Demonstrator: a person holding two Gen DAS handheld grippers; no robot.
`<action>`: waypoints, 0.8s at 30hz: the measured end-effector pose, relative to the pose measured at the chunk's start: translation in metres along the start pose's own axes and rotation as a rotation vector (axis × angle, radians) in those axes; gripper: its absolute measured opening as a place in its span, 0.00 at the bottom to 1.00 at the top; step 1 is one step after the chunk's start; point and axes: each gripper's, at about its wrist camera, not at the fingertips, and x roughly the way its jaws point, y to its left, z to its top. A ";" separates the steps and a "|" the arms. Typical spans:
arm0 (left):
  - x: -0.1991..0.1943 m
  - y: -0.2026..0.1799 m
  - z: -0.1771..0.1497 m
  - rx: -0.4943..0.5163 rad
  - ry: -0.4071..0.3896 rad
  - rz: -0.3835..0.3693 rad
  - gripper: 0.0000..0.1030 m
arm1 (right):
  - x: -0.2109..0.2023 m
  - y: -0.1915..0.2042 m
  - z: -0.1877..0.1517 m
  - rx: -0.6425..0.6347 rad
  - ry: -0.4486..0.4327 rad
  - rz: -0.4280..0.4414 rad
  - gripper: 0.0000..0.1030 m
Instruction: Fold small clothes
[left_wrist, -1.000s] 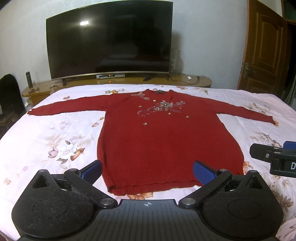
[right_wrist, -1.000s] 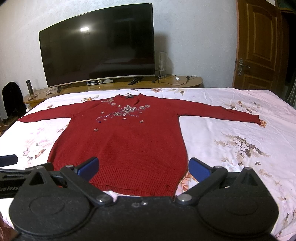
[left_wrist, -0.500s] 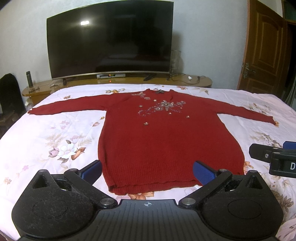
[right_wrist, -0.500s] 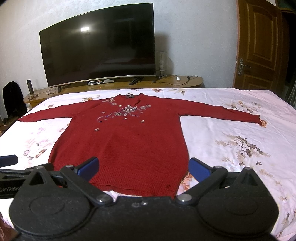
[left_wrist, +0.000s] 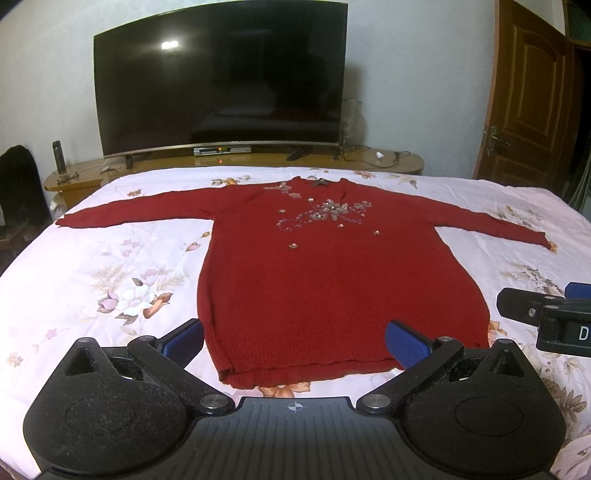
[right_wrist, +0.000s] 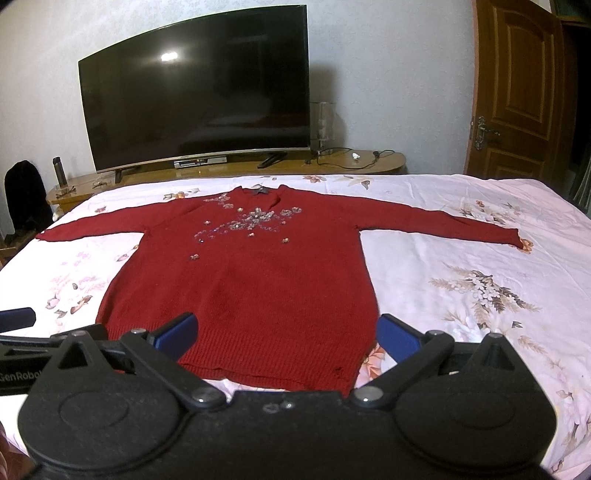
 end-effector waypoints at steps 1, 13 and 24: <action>0.000 0.000 0.000 0.000 0.000 0.001 1.00 | 0.000 0.000 0.000 -0.001 0.000 -0.001 1.00; 0.007 0.014 0.014 -0.058 -0.036 -0.070 1.00 | 0.006 -0.015 -0.001 0.063 -0.018 -0.020 1.00; 0.081 -0.008 0.051 0.000 -0.104 -0.142 1.00 | 0.042 -0.090 0.023 0.174 -0.058 -0.201 0.92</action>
